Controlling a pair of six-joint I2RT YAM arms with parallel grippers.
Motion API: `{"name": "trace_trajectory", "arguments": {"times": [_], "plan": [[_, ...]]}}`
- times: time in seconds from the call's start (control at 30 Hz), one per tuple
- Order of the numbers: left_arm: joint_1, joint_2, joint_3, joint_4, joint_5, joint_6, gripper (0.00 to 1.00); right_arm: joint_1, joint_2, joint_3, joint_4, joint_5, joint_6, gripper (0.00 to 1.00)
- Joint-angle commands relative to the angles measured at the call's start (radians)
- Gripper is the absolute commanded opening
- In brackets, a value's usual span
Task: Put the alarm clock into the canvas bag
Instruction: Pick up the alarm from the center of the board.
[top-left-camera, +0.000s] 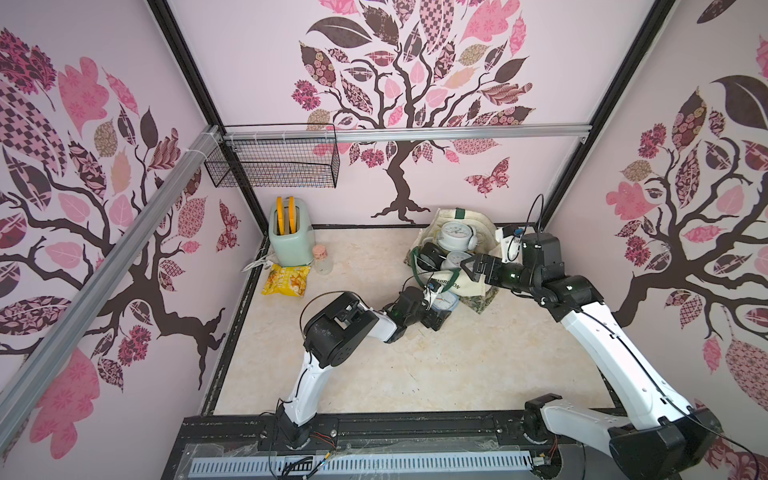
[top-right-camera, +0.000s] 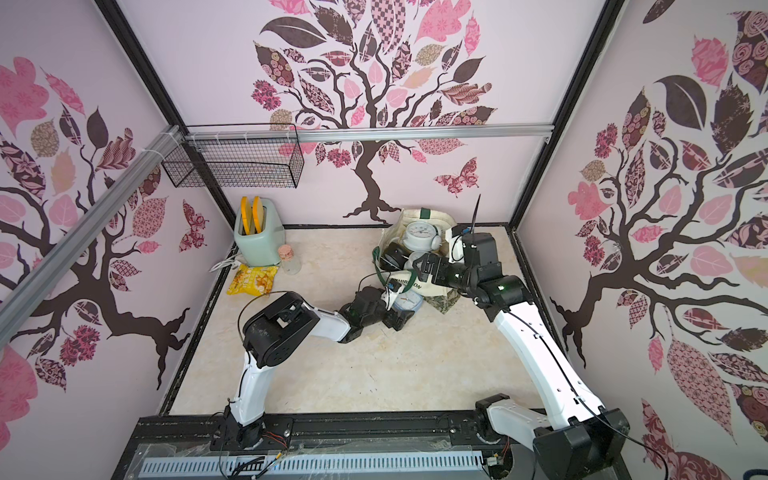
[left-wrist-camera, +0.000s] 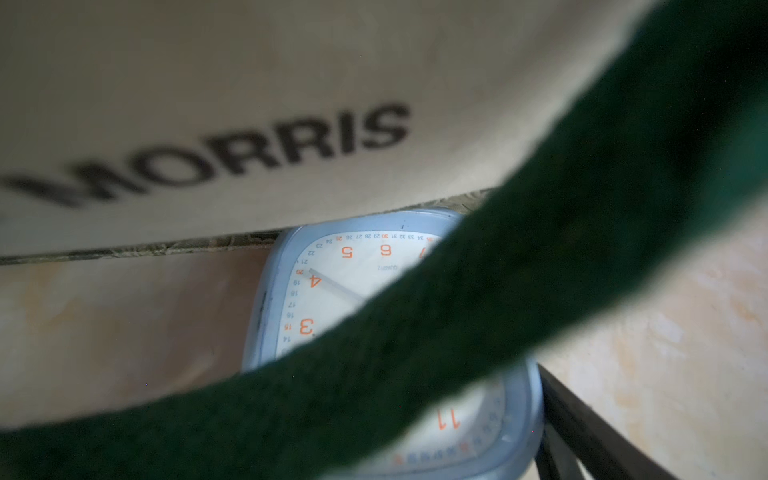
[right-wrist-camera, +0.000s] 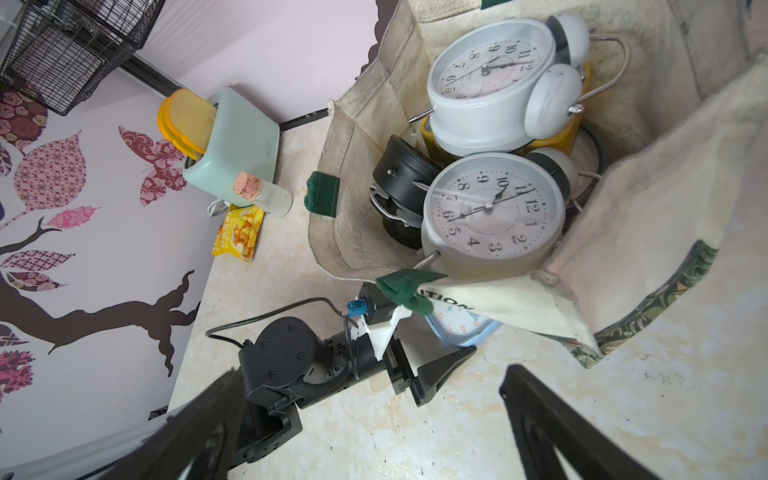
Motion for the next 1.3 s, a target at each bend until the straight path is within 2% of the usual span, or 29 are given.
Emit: {"name": "trace_trajectory", "arguments": {"times": [0.0,0.13,0.3,0.63,0.83,1.03,1.17,1.27], "plan": [[-0.005,0.026,0.066,-0.004,0.008,0.016,0.98,-0.005,-0.016,-0.006,0.007,-0.022,0.006,1.0],[-0.012,0.031,0.081,-0.025,0.032,0.033,0.97,-0.005,-0.016,-0.015,0.011,-0.027,0.01,1.0],[-0.015,0.021,0.065,-0.002,0.044,0.012,0.88,-0.005,-0.02,-0.024,0.012,-0.034,0.015,1.0],[-0.07,-0.137,-0.122,0.093,-0.052,0.004,0.81,-0.005,-0.024,-0.047,0.01,-0.005,0.022,1.0],[-0.12,-0.35,-0.315,0.056,-0.196,-0.042,0.8,-0.005,-0.027,-0.048,0.034,-0.001,0.042,1.0],[-0.141,-0.689,-0.508,-0.113,-0.322,-0.198,0.79,0.005,-0.009,-0.028,0.052,-0.054,0.044,1.0],[-0.14,-0.954,-0.542,-0.274,-0.418,-0.223,0.8,0.113,0.03,0.012,0.003,-0.011,-0.006,1.0],[-0.128,-1.097,-0.538,-0.341,-0.449,-0.201,0.8,0.199,0.073,0.047,-0.019,-0.062,-0.022,1.0]]}}
